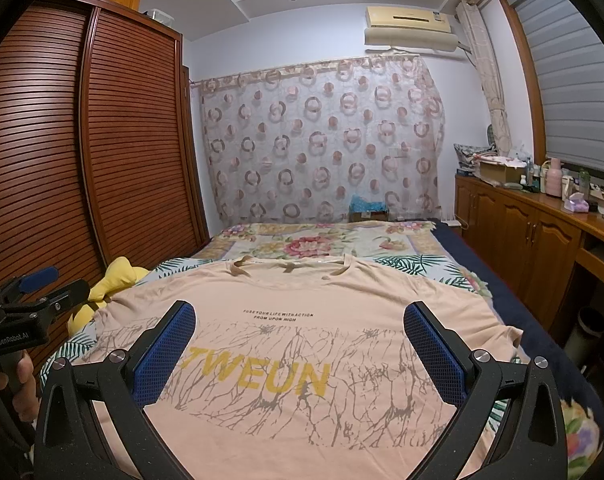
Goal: Fold small clothes
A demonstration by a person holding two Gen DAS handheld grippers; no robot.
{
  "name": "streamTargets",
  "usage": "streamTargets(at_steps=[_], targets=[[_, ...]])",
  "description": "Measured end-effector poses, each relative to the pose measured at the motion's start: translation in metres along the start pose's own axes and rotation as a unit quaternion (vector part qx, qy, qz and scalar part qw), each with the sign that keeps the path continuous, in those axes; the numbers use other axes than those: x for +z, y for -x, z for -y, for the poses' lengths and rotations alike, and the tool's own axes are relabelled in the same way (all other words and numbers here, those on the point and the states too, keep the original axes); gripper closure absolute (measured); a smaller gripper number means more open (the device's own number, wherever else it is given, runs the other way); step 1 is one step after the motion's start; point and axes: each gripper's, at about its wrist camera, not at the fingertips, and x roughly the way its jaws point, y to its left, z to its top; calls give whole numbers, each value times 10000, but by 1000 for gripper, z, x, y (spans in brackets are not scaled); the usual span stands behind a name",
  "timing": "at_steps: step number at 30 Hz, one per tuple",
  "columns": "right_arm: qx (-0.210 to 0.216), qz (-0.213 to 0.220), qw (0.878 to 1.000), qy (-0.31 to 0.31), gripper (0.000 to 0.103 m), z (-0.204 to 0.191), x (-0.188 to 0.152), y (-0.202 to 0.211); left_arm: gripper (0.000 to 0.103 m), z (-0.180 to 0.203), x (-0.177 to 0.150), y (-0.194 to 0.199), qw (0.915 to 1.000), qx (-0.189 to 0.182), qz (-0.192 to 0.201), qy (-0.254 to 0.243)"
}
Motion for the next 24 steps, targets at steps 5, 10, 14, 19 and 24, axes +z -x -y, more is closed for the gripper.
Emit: streamTargets(at_steps=[5, 10, 14, 19, 24], targets=[[0, 5, 10000, 3, 0, 0, 0, 0, 0, 0, 0, 0, 10000, 4, 4, -4], [1, 3, 10000, 6, 0, 0, 0, 0, 0, 0, 0, 0, 10000, 1, 11, -4], [2, 10, 10000, 13, 0, -1, 0, -1, 0, -2, 1, 0, 10000, -1, -11, 1], [1, 8, 10000, 15, 0, -2, 0, -1, 0, -4, 3, 0, 10000, 2, -14, -4], [8, -5, 10000, 3, 0, -1, -1, -2, 0, -4, 3, 1, 10000, 3, -11, -1]])
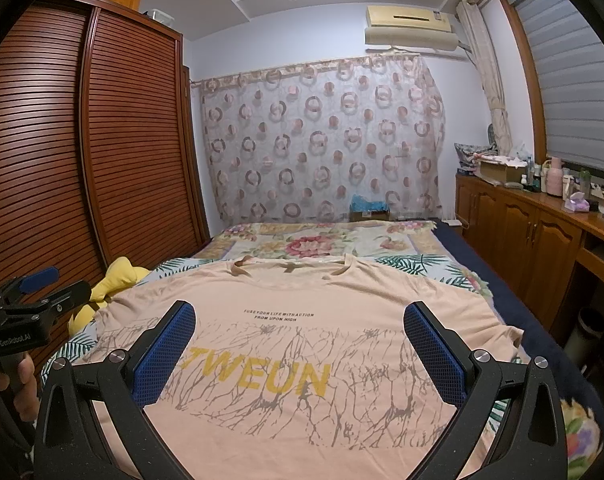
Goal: Fold small clothes
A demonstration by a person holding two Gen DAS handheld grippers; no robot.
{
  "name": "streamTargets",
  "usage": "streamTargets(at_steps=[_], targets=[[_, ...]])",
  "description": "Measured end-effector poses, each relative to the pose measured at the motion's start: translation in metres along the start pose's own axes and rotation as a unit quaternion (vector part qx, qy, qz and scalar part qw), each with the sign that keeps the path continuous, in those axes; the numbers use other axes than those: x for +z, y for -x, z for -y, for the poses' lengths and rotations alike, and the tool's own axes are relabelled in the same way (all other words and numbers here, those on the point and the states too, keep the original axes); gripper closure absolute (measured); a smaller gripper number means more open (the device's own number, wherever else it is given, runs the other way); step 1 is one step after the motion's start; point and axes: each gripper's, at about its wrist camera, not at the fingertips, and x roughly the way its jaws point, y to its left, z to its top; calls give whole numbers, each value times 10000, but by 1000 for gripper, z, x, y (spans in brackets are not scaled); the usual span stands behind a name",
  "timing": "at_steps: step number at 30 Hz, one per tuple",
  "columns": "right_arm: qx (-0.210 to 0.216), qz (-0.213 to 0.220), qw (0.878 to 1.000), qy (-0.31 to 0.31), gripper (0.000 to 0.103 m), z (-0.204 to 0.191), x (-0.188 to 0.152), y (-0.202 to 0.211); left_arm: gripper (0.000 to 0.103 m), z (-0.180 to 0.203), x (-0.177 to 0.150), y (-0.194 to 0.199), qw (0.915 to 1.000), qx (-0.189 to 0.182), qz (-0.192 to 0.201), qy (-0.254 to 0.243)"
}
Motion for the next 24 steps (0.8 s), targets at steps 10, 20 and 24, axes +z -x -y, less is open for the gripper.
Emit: streamTargets(at_steps=[10, 20, 24], targets=[[79, -26, 10000, 45, 0, -1, 0, -1, 0, -7, 2, 0, 10000, 6, -42, -36], [367, -214, 9987, 286, 0, -8, 2, -20, 0, -50, 2, -16, 9991, 191, -379, 14], [530, -292, 9973, 425, 0, -7, 4, -28, 0, -58, -7, -25, 9983, 304, -503, 18]])
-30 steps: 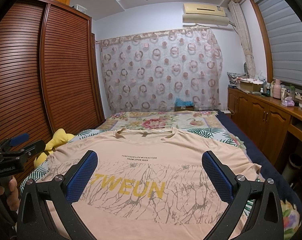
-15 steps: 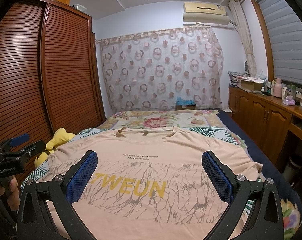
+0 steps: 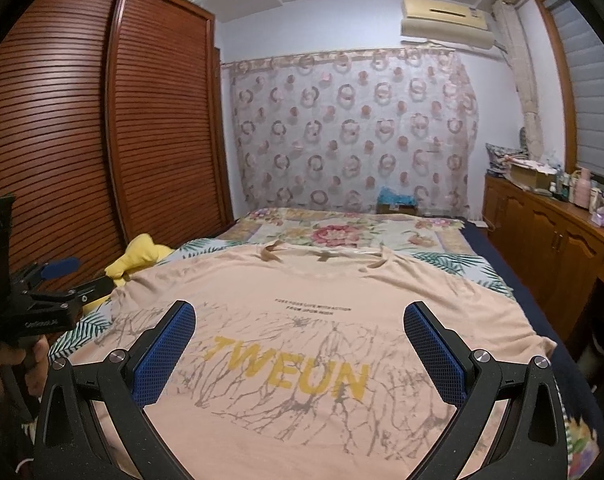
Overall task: Fold small clothes
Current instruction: 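Lower the left tool to the shirt's side edge and grasp it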
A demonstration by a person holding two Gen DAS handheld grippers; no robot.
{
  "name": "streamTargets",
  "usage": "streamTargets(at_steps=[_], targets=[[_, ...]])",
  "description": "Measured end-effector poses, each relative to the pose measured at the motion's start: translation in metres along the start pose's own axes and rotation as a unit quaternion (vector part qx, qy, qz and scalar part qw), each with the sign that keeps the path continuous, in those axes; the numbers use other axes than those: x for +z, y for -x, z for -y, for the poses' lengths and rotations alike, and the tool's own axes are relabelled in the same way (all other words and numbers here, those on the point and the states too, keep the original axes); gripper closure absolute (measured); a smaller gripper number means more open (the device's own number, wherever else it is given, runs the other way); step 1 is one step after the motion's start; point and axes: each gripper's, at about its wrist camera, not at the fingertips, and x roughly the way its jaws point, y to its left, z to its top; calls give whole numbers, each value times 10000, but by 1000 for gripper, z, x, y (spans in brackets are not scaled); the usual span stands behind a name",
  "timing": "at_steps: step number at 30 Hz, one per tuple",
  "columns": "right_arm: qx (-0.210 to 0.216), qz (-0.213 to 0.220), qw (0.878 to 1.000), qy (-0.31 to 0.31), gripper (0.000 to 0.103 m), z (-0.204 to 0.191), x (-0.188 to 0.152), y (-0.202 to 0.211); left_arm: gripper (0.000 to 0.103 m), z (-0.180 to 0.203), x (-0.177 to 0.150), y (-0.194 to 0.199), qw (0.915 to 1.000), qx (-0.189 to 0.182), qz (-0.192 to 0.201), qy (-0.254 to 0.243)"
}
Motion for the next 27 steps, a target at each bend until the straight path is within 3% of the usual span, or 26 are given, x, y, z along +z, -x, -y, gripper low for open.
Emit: streamTargets(at_steps=[12, 20, 23, 27], targets=[[482, -643, 9963, 313, 0, 21, 3, -46, 0, -50, -16, -36, 9980, 355, -524, -87], [621, -1155, 9904, 429, 0, 41, 18, -71, 1, -84, -25, -64, 9938, 329, -1057, -80], [668, -1209, 9889, 543, 0, 38, 20, -70, 7, -93, -29, -74, 9913, 341, -1261, -167], [778, -1277, 9863, 699, 0, 25, 27, -83, 24, -106, -30, -86, 9874, 233, -1563, -91]])
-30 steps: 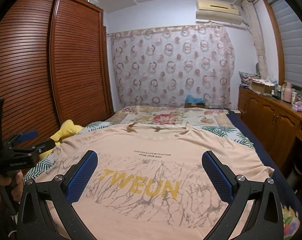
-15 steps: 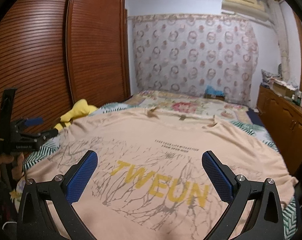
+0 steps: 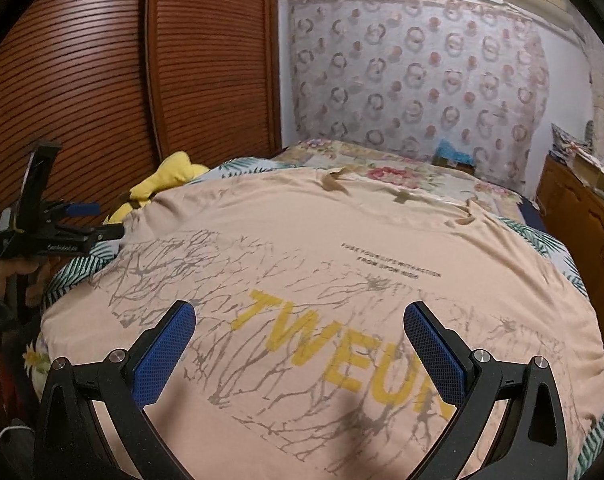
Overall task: Fold small clothes
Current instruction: 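Lower the left tool to the shirt's side edge and grasp it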
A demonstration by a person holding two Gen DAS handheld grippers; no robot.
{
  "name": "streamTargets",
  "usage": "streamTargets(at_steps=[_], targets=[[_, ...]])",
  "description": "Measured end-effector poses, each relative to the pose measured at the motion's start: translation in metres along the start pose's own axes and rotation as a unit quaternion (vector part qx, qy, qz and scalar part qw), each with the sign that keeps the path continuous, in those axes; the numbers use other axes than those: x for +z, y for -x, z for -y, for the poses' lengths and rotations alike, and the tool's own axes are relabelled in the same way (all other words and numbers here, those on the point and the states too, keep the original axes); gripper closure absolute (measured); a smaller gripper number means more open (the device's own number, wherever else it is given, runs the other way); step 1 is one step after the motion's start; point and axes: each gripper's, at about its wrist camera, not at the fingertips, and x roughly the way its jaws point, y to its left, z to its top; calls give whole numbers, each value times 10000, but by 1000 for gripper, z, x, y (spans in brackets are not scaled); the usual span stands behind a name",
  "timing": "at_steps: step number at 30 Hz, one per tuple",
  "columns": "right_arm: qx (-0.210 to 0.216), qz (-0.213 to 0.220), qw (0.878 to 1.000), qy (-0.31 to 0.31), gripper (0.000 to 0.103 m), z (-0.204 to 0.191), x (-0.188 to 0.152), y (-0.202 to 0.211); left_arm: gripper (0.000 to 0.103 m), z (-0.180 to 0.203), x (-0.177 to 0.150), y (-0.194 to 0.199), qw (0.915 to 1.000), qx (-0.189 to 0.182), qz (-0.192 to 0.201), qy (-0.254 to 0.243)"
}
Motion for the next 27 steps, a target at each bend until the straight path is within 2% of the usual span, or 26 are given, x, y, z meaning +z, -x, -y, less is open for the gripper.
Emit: streamTargets(at_steps=[6, 11, 18, 20, 22, 24, 25, 27], targets=[[101, 6, 9999, 122, 0, -8, 4, -1, 35, -25, 10, -11, 9989, -244, -199, 360], [116, -15, 9996, 272, 0, -7, 10, -9, 42, -36, 20, -21, 9983, -261, -285, 432], [240, -31, 9995, 213, 0, -14, 9, -15, 57, -45, 20, -38, 9954, -498, -606, 555], [273, -56, 9994, 223, 0, -15, 7, -15, 62, -48, 18, -37, 9937, -689, -594, 649], [259, -69, 9993, 254, 0, -15, 6, -16, 80, -50, 18, -36, 9927, -816, -558, 696], [212, -86, 9994, 268, 0, -16, 5, -17, 85, -46, 18, -34, 9937, -779, -514, 620], [206, -97, 9994, 261, 0, -14, 6, -18, 95, -45, 18, -33, 9950, -684, -487, 539], [218, -124, 9995, 209, 0, -14, 4, -19, 99, -44, 19, -30, 9957, -637, -445, 509]])
